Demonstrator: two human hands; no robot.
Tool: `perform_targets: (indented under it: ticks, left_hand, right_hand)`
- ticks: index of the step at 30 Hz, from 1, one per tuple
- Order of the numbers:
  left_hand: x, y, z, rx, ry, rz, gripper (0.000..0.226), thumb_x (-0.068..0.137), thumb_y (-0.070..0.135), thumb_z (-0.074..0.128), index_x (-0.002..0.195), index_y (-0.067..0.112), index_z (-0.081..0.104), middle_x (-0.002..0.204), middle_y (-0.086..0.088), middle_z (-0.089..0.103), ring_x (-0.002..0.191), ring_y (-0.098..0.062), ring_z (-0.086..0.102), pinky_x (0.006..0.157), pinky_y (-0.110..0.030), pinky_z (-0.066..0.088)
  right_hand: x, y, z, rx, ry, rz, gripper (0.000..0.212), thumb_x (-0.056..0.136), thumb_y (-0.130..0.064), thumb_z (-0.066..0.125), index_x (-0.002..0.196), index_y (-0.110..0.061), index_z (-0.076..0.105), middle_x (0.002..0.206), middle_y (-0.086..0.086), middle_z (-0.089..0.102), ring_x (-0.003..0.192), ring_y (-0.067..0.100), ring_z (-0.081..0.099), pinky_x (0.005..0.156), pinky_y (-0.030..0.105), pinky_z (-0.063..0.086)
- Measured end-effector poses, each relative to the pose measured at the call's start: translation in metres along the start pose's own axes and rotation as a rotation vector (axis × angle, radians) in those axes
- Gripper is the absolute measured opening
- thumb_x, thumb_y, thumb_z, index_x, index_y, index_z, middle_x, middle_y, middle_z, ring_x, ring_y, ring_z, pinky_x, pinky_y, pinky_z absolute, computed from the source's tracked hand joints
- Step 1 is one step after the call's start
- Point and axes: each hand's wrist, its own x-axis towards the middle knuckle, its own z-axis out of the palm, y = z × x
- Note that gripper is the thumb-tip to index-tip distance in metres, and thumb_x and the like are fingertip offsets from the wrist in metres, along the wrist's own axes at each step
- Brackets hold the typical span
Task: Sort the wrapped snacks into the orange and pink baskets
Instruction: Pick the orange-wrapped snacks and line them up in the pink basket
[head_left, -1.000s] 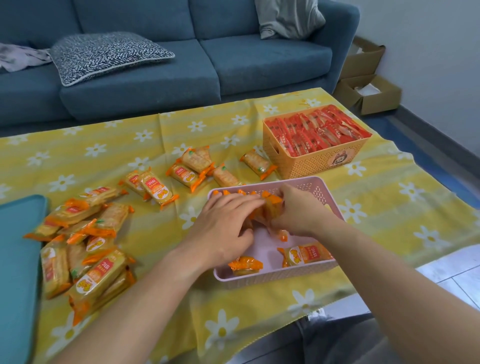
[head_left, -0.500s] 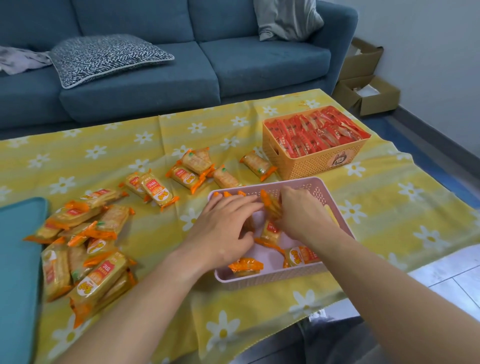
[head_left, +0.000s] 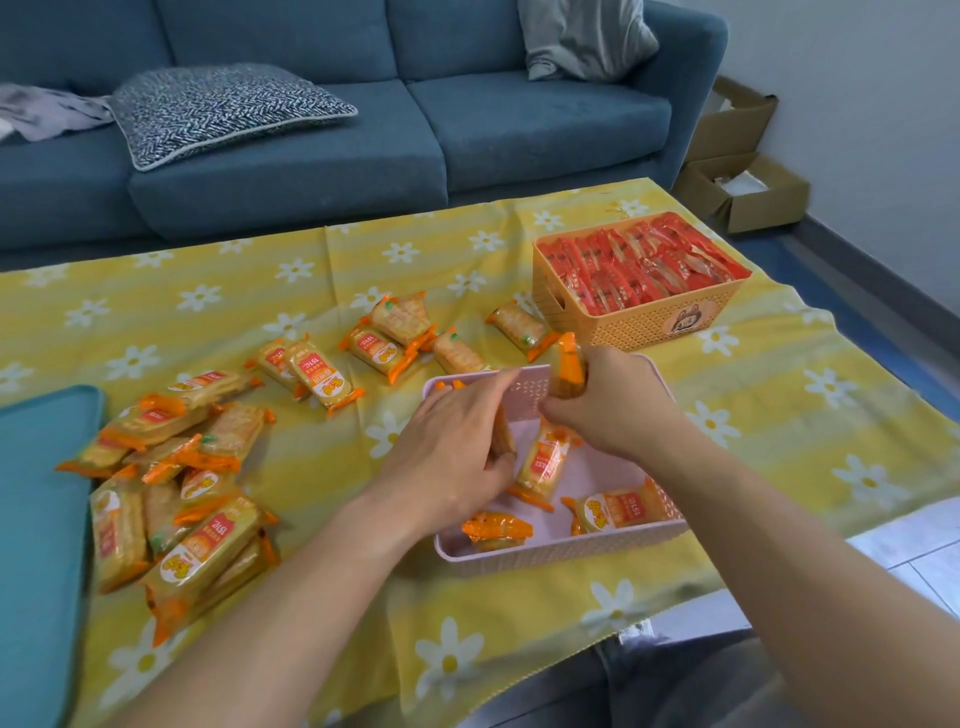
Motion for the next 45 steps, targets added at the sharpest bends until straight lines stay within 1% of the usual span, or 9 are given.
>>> perform_targets:
  ticks: [3, 9, 14, 23, 26, 29, 33, 39, 45]
  left_hand:
    - [-0.001, 0.0, 0.0, -0.021, 0.017, 0.053, 0.086, 0.08, 0.029, 0.062, 0.156, 0.035, 0.022, 0.15, 0.005, 0.044, 0.133, -0.021, 0.044, 0.11, -0.037, 0.034]
    - [0.002, -0.008, 0.005, 0.062, -0.007, 0.017, 0.066, 0.08, 0.035, 0.051, 0.145, 0.038, 0.046, 0.159, 0.005, 0.032, 0.137, -0.024, 0.042, 0.114, -0.041, 0.033]
    - [0.002, -0.009, 0.006, 0.081, 0.002, 0.039, 0.056, 0.085, 0.031, 0.058, 0.141, 0.037, 0.053, 0.159, 0.004, 0.032, 0.135, -0.024, 0.044, 0.113, -0.043, 0.035]
    - [0.003, -0.011, 0.006, 0.136, -0.017, 0.035, 0.058, 0.087, 0.032, 0.06, 0.144, 0.036, 0.048, 0.16, 0.004, 0.029, 0.136, -0.025, 0.042, 0.114, -0.04, 0.032]
    - [0.003, -0.011, 0.006, 0.14, -0.014, 0.037, 0.056, 0.087, 0.032, 0.061, 0.142, 0.036, 0.051, 0.16, 0.004, 0.03, 0.135, -0.025, 0.042, 0.114, -0.039, 0.031]
    - [0.003, -0.011, 0.007, 0.138, -0.012, 0.035, 0.057, 0.086, 0.032, 0.061, 0.142, 0.036, 0.052, 0.16, 0.003, 0.031, 0.135, -0.025, 0.042, 0.114, -0.039, 0.031]
    - [0.003, -0.01, 0.007, 0.127, 0.0, 0.037, 0.062, 0.085, 0.033, 0.06, 0.145, 0.036, 0.046, 0.159, 0.005, 0.031, 0.135, -0.025, 0.043, 0.113, -0.039, 0.031]
    - [0.002, -0.003, 0.007, 0.247, -0.095, 0.101, 0.073, 0.082, 0.04, 0.039, 0.152, 0.05, 0.025, 0.165, 0.02, 0.015, 0.143, -0.024, 0.028, 0.119, -0.048, 0.018]
    - [0.004, -0.004, 0.009, 0.259, -0.121, 0.069, 0.072, 0.082, 0.044, 0.038, 0.152, 0.05, 0.023, 0.165, 0.021, 0.013, 0.146, -0.023, 0.023, 0.12, -0.049, 0.014]
  right_hand:
    - [-0.002, -0.009, 0.019, 0.011, -0.119, -0.039, 0.011, 0.074, -0.018, 0.078, 0.08, -0.014, 0.07, 0.075, 0.002, 0.071, 0.077, 0.021, 0.069, 0.05, 0.021, 0.038]
    - [0.003, -0.005, 0.029, -0.1, -0.194, -0.077, 0.008, 0.079, -0.02, 0.07, 0.085, -0.016, 0.068, 0.094, 0.012, 0.075, 0.093, 0.031, 0.07, 0.07, 0.034, 0.049]
    - [-0.002, 0.015, 0.026, -0.548, -0.491, -0.087, 0.085, 0.062, -0.046, 0.083, 0.137, -0.021, 0.052, 0.133, 0.006, 0.052, 0.124, 0.03, 0.052, 0.105, 0.041, 0.045]
    - [0.001, 0.028, 0.01, -0.488, -0.321, 0.06, 0.026, 0.074, -0.038, 0.07, 0.075, -0.019, 0.053, 0.103, 0.009, 0.069, 0.088, 0.029, 0.06, 0.067, 0.032, 0.044]
    - [0.001, 0.026, 0.001, -0.376, -0.323, 0.085, 0.03, 0.088, -0.032, 0.062, 0.067, -0.017, 0.047, 0.085, 0.01, 0.064, 0.08, 0.029, 0.053, 0.058, 0.031, 0.037]
    - [0.006, 0.03, -0.003, -0.2, -0.27, 0.119, 0.025, 0.086, -0.021, 0.064, 0.066, -0.014, 0.051, 0.069, 0.005, 0.057, 0.075, 0.028, 0.056, 0.051, 0.029, 0.034]
    - [0.011, 0.026, 0.014, -0.037, -0.244, 0.035, 0.01, 0.082, -0.022, 0.075, 0.083, -0.014, 0.069, 0.083, 0.007, 0.072, 0.086, 0.028, 0.067, 0.068, 0.034, 0.045]
    - [0.014, 0.015, 0.027, 0.041, -0.27, 0.017, 0.017, 0.072, -0.018, 0.074, 0.085, -0.006, 0.07, 0.08, 0.014, 0.073, 0.078, 0.033, 0.067, 0.064, 0.036, 0.05]
    - [-0.006, 0.029, 0.019, -0.604, -0.403, 0.03, 0.059, 0.068, -0.051, 0.082, 0.112, -0.017, 0.065, 0.114, 0.004, 0.07, 0.107, 0.027, 0.066, 0.086, 0.037, 0.057]
